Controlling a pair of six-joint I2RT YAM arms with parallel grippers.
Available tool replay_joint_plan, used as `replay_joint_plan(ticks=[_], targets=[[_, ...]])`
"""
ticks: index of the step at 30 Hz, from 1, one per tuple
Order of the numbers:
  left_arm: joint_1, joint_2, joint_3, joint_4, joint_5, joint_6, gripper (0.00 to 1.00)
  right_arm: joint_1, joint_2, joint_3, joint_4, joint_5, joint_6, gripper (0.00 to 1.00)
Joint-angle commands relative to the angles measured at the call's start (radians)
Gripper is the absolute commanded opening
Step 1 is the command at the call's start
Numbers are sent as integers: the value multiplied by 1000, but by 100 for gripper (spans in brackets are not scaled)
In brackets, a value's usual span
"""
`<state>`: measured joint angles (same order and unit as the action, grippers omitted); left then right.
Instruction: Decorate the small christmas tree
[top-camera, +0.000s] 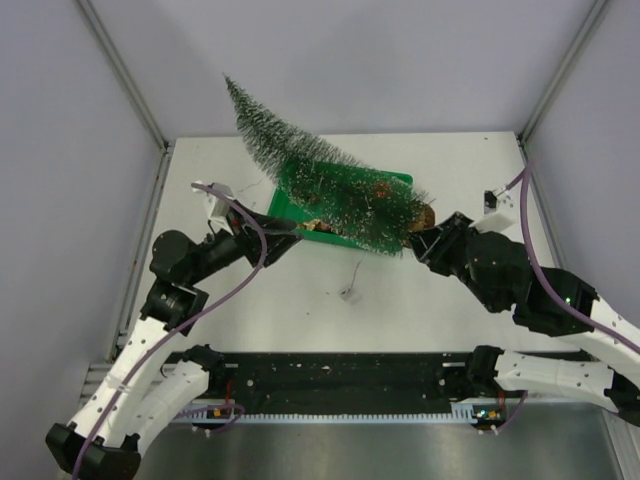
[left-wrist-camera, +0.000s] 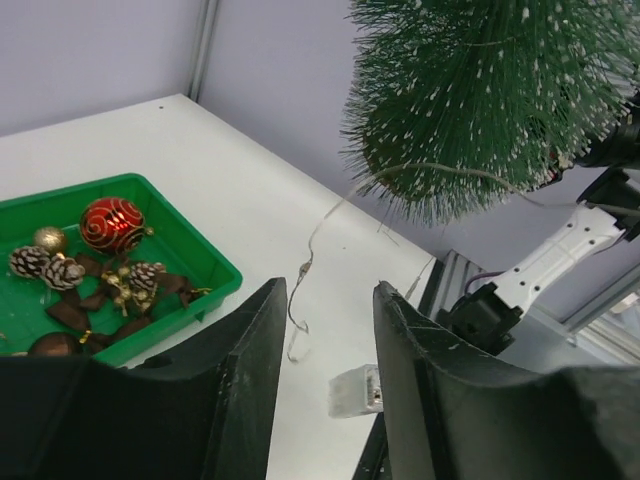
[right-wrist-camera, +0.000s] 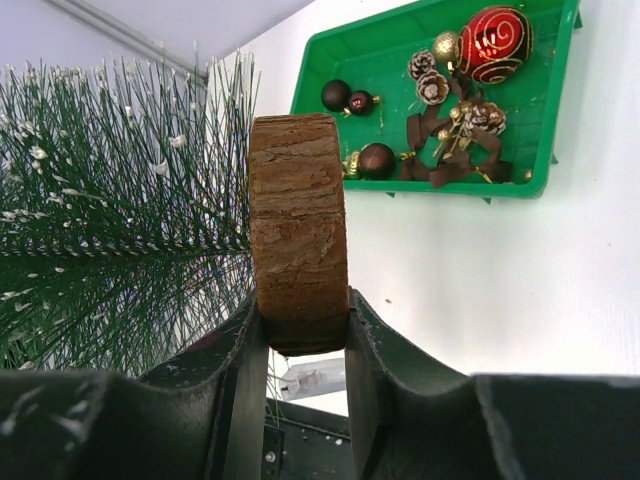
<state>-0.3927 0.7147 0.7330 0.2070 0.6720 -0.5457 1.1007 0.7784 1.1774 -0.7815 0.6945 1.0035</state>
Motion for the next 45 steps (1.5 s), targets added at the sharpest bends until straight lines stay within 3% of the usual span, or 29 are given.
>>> replay_joint_plan(ticks=[1, 4, 7, 9, 11, 18, 21, 28, 33, 40, 45], targets=[[15, -29, 2, 51, -17, 24, 38, -7, -18, 7, 87, -23, 29, 0], [21, -32, -4, 71, -20, 7, 28, -7, -21, -2, 88, -29, 37, 0], [26, -40, -7, 81, -17, -17, 24, -9, -25, -15, 88, -29, 46, 0], [29, -46, -12, 72, -15, -13, 9, -7, -30, -22, 88, -26, 47, 0], [32, -55, -15, 58, -15, -4, 2, -7, -34, -19, 88, -18, 43, 0], [37, -96, 0, -72, 11, 81, 0, -7, -41, 60, -1, 98, -9, 0], [37, -104, 69, -249, 34, 229, 0, -7, -33, 105, -76, 175, -42, 0], [37, -116, 334, -800, 51, 761, 0, -7, 38, 195, -313, 362, -45, 0], [38, -100, 584, -1056, 38, 1058, 0, -10, 126, 217, -432, 451, -43, 0], [37, -69, 804, -1140, 84, 1274, 0, -9, 220, 200, -408, 438, -135, 0], [37, -49, 810, -1071, 100, 1405, 0, -7, 207, 124, -202, 306, -368, 0]])
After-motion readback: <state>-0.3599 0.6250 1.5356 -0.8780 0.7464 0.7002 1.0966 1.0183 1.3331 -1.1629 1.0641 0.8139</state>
